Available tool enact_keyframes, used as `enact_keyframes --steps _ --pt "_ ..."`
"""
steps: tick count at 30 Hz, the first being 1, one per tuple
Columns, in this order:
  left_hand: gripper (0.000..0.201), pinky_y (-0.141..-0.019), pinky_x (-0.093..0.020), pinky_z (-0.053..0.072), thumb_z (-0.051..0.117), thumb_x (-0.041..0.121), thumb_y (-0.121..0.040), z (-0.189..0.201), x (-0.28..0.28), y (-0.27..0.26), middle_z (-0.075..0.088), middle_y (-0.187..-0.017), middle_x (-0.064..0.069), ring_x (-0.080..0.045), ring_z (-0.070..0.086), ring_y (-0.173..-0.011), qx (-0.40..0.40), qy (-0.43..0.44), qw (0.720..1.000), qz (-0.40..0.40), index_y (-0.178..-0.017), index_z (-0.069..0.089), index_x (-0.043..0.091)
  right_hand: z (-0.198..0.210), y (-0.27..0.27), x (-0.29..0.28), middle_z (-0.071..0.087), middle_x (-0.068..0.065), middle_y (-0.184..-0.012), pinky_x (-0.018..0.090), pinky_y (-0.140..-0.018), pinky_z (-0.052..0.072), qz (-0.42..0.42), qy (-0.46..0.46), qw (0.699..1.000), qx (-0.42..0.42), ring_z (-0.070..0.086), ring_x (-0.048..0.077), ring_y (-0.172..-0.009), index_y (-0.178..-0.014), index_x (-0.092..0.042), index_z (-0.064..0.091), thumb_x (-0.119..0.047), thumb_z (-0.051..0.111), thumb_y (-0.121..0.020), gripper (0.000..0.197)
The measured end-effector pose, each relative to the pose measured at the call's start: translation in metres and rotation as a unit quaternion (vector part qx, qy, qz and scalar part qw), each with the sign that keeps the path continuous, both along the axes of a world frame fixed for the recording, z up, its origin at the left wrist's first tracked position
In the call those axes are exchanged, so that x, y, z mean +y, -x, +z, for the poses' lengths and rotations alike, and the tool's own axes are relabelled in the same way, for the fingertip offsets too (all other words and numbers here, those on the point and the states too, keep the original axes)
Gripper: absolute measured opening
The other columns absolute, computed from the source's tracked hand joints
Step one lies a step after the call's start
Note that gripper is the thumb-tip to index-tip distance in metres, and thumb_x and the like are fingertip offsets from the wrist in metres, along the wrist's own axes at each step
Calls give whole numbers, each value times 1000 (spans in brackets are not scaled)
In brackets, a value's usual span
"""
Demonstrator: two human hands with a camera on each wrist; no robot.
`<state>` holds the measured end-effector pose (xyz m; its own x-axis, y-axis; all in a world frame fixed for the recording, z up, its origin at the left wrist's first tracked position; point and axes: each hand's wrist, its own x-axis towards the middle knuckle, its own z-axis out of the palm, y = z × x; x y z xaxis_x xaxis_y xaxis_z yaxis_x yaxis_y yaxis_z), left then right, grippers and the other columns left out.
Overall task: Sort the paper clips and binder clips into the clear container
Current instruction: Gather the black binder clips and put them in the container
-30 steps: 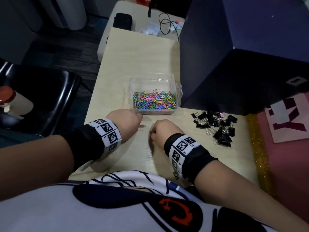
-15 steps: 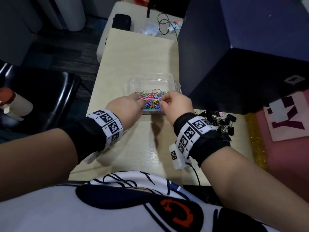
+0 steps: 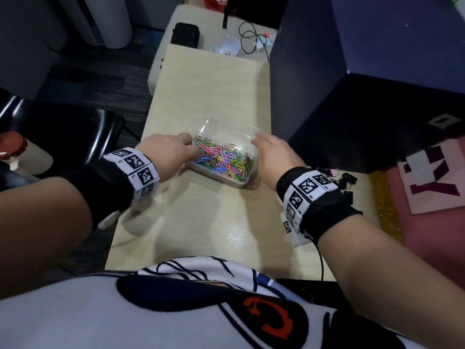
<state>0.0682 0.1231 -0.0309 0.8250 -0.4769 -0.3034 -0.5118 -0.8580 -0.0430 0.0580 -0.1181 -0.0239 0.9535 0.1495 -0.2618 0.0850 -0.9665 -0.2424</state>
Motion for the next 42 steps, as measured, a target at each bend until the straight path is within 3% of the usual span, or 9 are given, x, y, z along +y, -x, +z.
enact_keyframes --steps 2,7,10,14,22,28,31,35,42 --pt "29 -75 -36 42 49 20 -90 5 10 -4 50 -116 -4 -29 59 -94 -32 -6 999 3 -117 53 29 -4 1 5 25 -1 -156 38 -118 21 53 46 996 52 19 20 -145 -146 -18 33 -6 48 -90 59" --pt "28 -90 -46 44 55 34 -89 -1 0 7 45 -127 -4 -31 52 -109 -41 168 968 180 -116 53 28 -8 17 21 58 8 -124 39 -99 44 73 113 989 64 53 30 -117 -129 -17 53 -14 50 -88 42" --pt "71 -100 -51 42 60 59 -77 -14 -18 25 28 -147 -4 -30 45 -126 51 214 947 233 -135 31 32 -7 24 28 62 11 -117 39 -92 50 26 91 991 95 58 33 -108 -126 -17 54 -21 48 -90 36" --pt "101 -101 -49 40 64 67 -68 -24 -28 38 7 -157 -1 -27 38 -134 56 152 970 182 -146 10 30 -16 24 28 64 12 -112 31 -79 49 -5 97 989 109 61 31 -102 -118 -16 60 -23 43 -95 30" --pt "88 -111 -54 20 55 62 -80 -20 -40 43 7 -158 -2 -19 17 -144 9 137 980 147 -148 12 26 -18 17 26 64 9 -104 30 -67 40 -25 113 989 88 61 29 -94 -110 -17 58 -23 47 -95 20" --pt "68 -107 -61 24 28 58 -86 -24 -41 64 33 -153 -1 -20 33 -140 6 118 991 -59 -143 36 22 -15 17 27 56 5 -89 28 -67 41 -39 129 984 116 55 27 -82 -98 -14 61 -21 55 -89 13" --pt "75 -112 -60 9 6 62 -85 -31 -40 60 5 -160 5 -13 6 -147 35 56 997 -42 -150 10 25 -15 17 27 65 7 -97 27 -67 41 -48 109 986 116 54 25 -80 -89 -14 58 -22 53 -88 10" --pt "68 -114 -60 0 21 57 -95 -28 -43 50 -11 -159 7 -11 -10 -146 55 23 997 -44 -150 -4 26 -4 17 25 69 7 -99 26 -68 43 -89 48 991 91 63 27 -92 -103 -16 67 -27 51 -90 24" --pt "66 -117 -54 1 31 51 -96 -22 -36 43 -5 -160 6 -10 -3 -147 32 103 994 16 -151 6 24 6 29 34 72 6 -91 31 -80 51 -63 -29 994 83 65 26 -92 -97 -18 69 -35 47 -93 28"
